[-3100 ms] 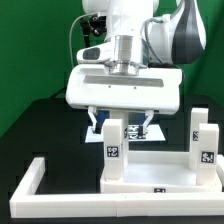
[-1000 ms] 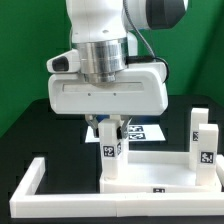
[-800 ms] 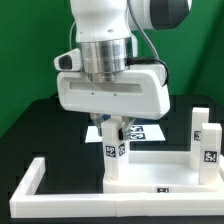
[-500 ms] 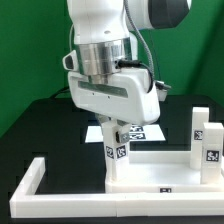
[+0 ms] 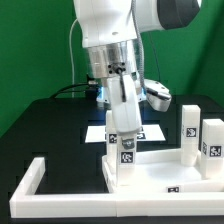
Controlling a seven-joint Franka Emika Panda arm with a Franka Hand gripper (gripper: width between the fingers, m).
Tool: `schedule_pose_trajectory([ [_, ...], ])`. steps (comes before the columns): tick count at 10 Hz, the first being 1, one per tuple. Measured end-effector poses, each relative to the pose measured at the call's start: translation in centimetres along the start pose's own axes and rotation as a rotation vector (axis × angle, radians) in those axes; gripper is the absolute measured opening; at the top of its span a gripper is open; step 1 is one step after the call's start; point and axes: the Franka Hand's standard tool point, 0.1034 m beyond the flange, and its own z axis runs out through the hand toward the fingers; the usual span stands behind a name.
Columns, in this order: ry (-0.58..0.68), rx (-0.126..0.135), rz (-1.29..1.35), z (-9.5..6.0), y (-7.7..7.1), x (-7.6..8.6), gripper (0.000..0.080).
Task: Assemble desk
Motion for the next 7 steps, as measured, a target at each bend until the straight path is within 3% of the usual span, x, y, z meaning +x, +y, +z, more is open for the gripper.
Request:
schedule_pose_trajectory([
  [1,0.000,0.000,-0.021,0.0,0.0,0.0,0.0290],
  [3,0.000,-0.002,-0.048,0.1,0.1,0.0,0.0553],
  [4,0.017,-0.015,-0.249,0.1,0.3,-0.1,0.0553],
  [5,0.036,-0.036,-0.463,0.3,0.4,-0.7,0.0620],
  [7,0.037,-0.042,-0.615,0.2,0.4,-1.0,0.0640],
])
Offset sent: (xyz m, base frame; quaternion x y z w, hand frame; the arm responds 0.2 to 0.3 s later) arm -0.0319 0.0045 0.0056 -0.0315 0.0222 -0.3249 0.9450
